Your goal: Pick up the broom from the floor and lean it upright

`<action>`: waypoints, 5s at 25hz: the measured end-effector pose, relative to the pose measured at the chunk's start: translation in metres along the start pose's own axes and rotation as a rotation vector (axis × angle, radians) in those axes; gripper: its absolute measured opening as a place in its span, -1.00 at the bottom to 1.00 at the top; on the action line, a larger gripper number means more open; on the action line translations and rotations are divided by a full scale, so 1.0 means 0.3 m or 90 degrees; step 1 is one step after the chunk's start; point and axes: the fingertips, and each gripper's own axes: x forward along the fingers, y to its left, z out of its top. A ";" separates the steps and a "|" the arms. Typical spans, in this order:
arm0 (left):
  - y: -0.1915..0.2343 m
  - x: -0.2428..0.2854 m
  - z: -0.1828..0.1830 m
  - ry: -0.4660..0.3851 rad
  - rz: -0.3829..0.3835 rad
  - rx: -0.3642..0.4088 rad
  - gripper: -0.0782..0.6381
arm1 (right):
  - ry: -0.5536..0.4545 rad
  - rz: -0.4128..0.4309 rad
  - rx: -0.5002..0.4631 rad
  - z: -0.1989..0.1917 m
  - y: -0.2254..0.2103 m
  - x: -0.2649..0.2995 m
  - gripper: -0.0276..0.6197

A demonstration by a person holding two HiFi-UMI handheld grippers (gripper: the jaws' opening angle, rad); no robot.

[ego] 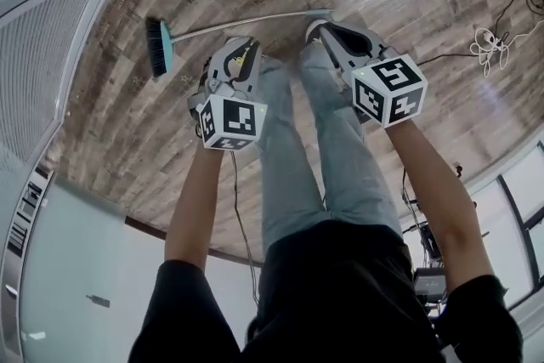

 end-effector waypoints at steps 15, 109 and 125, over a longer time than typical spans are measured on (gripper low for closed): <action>-0.184 0.584 -0.507 0.165 -0.109 0.026 -0.28 | 0.082 -0.013 0.108 -0.462 -0.282 0.487 -0.84; 0.458 0.023 -0.553 0.163 0.150 -0.084 -0.53 | -0.162 0.139 0.047 0.274 0.560 0.603 -0.62; 0.789 -0.703 -0.106 -0.201 0.255 -0.124 -0.51 | -0.171 0.304 -0.511 0.785 1.418 0.306 -0.63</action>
